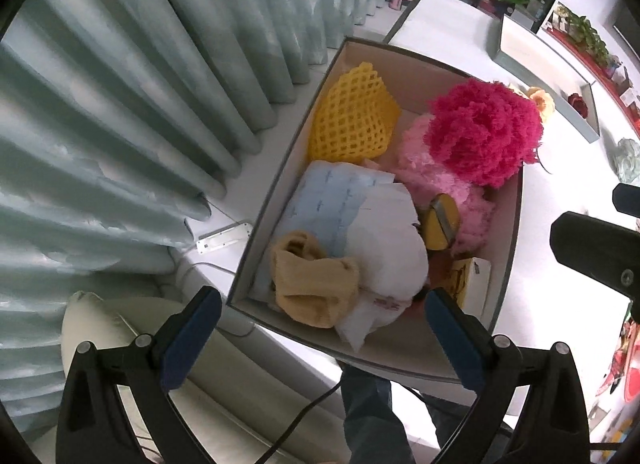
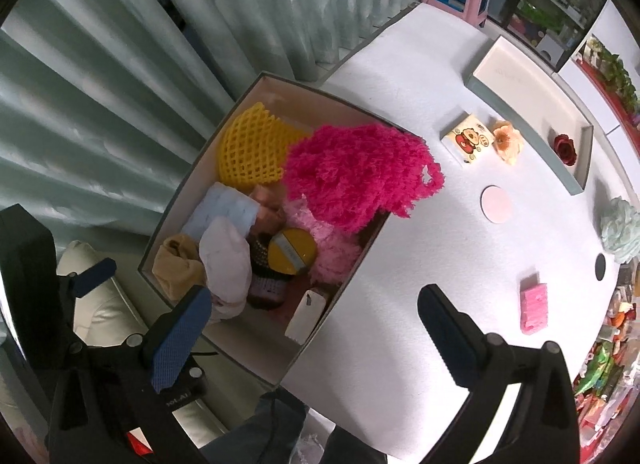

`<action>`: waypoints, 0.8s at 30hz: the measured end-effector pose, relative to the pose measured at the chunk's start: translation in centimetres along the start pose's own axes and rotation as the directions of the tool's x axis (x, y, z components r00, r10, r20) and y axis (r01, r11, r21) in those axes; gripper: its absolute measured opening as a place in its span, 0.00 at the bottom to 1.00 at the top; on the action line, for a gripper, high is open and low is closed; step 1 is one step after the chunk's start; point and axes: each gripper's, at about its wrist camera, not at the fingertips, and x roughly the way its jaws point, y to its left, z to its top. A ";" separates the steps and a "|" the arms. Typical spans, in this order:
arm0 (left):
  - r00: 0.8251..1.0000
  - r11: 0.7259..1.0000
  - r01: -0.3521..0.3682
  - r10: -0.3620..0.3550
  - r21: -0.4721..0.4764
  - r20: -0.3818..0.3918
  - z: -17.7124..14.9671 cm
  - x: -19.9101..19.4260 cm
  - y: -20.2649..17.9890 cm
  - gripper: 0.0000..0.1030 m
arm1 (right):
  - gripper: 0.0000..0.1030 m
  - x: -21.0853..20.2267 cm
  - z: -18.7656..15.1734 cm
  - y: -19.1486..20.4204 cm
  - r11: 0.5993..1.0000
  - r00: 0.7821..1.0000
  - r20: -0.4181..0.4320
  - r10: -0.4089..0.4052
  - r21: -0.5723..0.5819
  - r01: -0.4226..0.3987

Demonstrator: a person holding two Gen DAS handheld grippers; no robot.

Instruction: Organize soft objects

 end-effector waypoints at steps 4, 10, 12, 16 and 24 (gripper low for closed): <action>1.000 1.000 0.008 -0.008 0.016 0.004 0.0 -0.1 0.3 0.99 | 1.00 0.4 -0.1 0.4 1.000 1.000 -0.013 0.002 0.013 -0.002; 1.000 1.000 0.017 -0.017 0.017 -0.004 0.1 0.4 1.2 0.99 | 1.00 0.7 -0.3 0.9 1.000 1.000 -0.018 -0.012 0.016 0.012; 1.000 1.000 0.008 -0.008 0.024 -0.001 0.1 0.3 1.4 0.99 | 1.00 0.7 -0.3 1.0 1.000 1.000 -0.016 -0.018 0.020 0.018; 1.000 0.999 0.017 -0.017 0.036 -0.001 0.1 0.4 1.6 0.99 | 1.00 0.7 -0.3 1.3 0.999 1.000 -0.018 -0.025 0.029 0.026; 1.000 0.999 0.030 -0.031 0.044 0.007 0.2 0.2 2.2 0.99 | 1.00 0.6 0.1 2.1 0.999 1.000 -0.013 -0.027 0.031 0.027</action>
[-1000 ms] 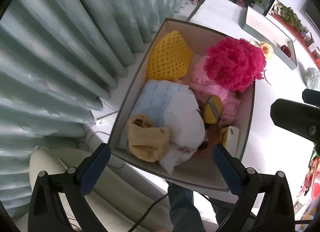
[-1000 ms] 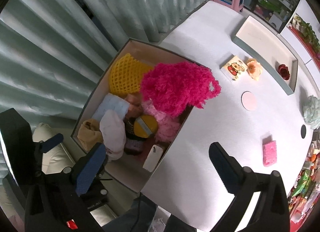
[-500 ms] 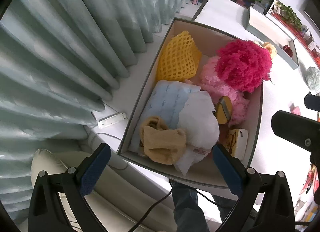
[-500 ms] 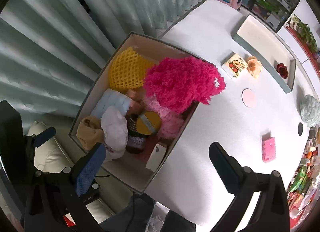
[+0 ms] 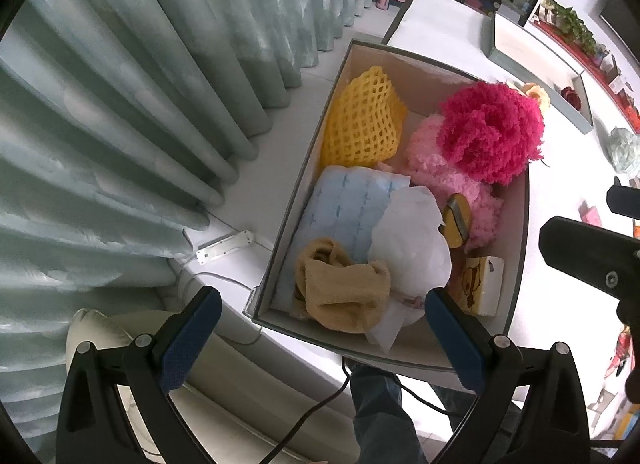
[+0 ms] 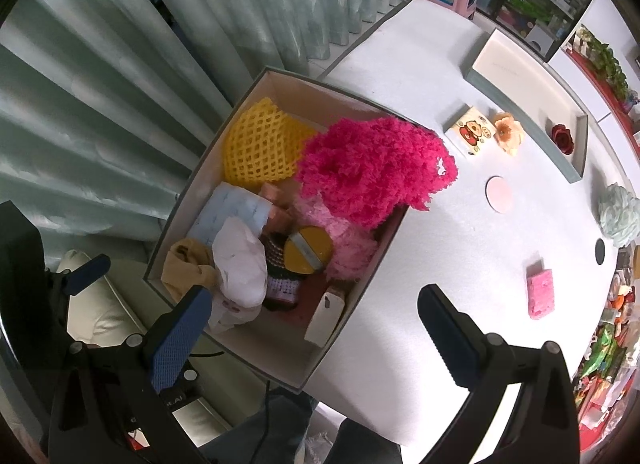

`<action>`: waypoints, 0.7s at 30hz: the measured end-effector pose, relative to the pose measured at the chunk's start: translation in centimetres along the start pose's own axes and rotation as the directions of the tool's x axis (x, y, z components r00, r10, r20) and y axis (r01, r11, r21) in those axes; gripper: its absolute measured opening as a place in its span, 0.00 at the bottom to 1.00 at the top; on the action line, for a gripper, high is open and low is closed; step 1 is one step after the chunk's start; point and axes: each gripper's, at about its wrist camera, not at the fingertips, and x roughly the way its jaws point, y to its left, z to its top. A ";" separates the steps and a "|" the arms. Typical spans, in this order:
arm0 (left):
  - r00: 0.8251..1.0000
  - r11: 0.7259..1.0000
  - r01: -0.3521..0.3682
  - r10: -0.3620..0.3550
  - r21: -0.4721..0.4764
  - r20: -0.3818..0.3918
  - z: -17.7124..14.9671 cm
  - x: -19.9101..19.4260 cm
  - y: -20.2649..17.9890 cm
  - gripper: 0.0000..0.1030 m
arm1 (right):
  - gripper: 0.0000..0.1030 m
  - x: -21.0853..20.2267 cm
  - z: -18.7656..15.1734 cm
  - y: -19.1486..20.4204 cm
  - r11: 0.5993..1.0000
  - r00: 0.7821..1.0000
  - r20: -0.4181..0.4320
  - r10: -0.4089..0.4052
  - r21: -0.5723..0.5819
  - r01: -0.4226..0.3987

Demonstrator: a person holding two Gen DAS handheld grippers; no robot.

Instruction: Organize soft objects

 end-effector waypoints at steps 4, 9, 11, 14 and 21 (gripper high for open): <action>1.000 1.000 0.005 -0.005 0.001 0.008 0.1 -0.1 0.2 0.99 | 1.00 -0.1 0.1 0.2 1.000 1.000 0.001 0.001 0.001 -0.001; 1.000 1.000 0.009 -0.009 -0.002 0.001 0.2 0.0 0.4 0.99 | 1.00 -0.1 0.0 0.3 1.000 1.000 0.001 -0.005 -0.003 0.005; 1.000 1.000 0.013 -0.013 -0.003 -0.002 0.2 0.1 0.4 0.99 | 1.00 -0.1 -0.1 0.4 1.000 1.000 0.000 -0.007 -0.004 0.007; 1.000 1.000 0.014 -0.014 0.000 -0.004 0.2 0.2 0.4 0.99 | 1.00 -0.1 -0.1 0.5 1.000 1.000 0.000 -0.005 0.000 0.005; 0.999 1.000 0.019 -0.019 0.011 -0.027 0.0 0.8 0.2 0.99 | 1.00 0.1 -0.5 0.4 1.000 1.000 -0.005 -0.001 0.013 0.001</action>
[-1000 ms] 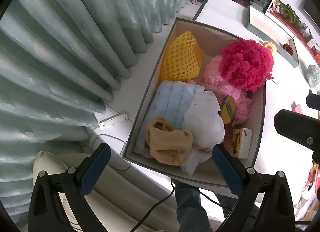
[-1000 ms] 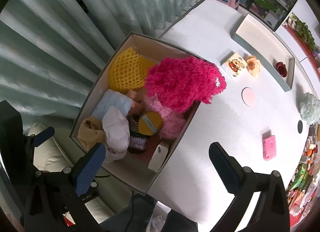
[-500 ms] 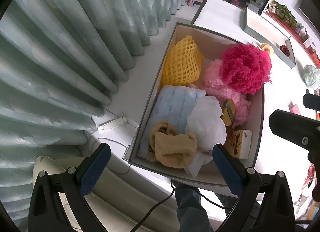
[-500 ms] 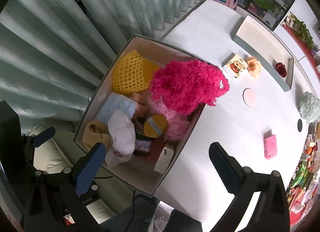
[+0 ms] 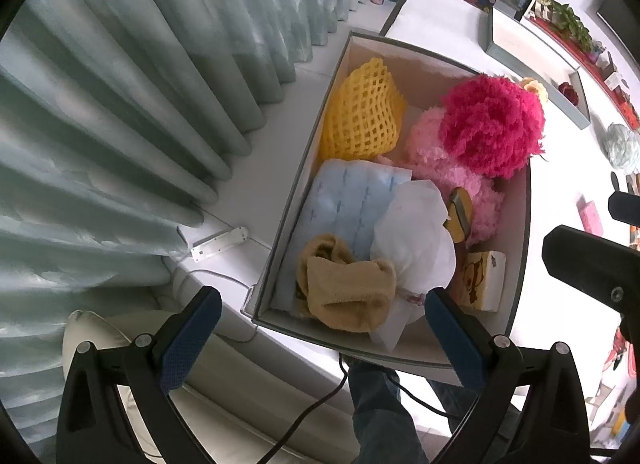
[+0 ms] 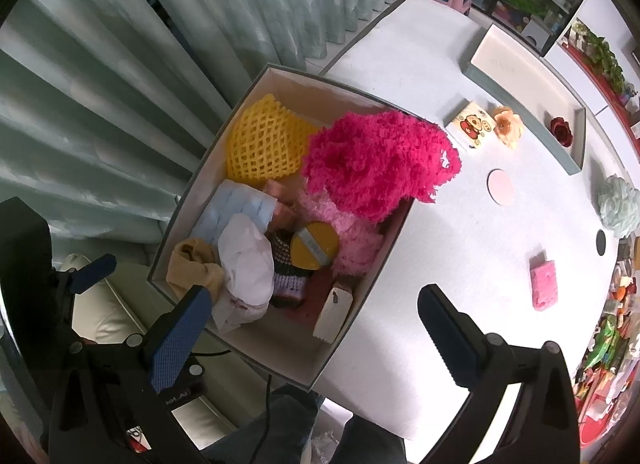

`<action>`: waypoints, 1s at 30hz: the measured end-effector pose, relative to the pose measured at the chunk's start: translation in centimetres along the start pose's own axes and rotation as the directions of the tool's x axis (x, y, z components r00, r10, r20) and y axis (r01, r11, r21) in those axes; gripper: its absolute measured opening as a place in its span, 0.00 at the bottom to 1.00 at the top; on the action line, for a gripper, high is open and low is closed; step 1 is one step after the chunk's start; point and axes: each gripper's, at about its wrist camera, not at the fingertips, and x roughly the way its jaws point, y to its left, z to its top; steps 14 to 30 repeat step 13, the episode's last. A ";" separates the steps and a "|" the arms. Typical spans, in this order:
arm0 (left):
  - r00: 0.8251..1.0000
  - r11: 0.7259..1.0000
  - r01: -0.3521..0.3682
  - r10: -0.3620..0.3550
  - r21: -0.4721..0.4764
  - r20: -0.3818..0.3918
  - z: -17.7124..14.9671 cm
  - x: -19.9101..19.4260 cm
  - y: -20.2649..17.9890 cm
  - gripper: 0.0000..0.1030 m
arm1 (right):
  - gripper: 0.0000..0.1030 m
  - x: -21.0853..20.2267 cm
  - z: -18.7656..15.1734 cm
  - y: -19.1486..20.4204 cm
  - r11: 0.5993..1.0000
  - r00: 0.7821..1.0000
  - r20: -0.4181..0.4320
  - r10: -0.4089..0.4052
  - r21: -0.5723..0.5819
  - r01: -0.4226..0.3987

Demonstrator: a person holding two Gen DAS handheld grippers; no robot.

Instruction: Organize soft objects

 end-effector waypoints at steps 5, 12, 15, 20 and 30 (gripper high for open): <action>1.000 1.000 0.001 -0.001 -0.001 -0.014 0.0 0.4 -0.1 0.99 | 1.00 0.1 -0.2 -0.4 1.000 1.000 0.000 0.005 0.017 -0.005; 0.999 0.999 -0.033 0.033 -0.036 -0.003 0.7 0.5 0.2 0.99 | 1.00 0.3 0.3 -0.4 1.000 1.000 0.002 0.024 -0.006 -0.024; 0.999 0.999 -0.038 0.039 -0.038 0.003 0.8 0.4 0.2 0.99 | 1.00 0.4 0.5 -0.4 0.999 1.000 0.002 0.028 -0.018 -0.028; 0.999 0.999 -0.038 0.039 -0.038 0.003 0.8 0.4 0.2 0.99 | 1.00 0.4 0.5 -0.4 0.999 1.000 0.002 0.028 -0.018 -0.028; 0.999 0.999 -0.038 0.039 -0.038 0.003 0.8 0.4 0.2 0.99 | 1.00 0.4 0.5 -0.4 0.999 1.000 0.002 0.028 -0.018 -0.028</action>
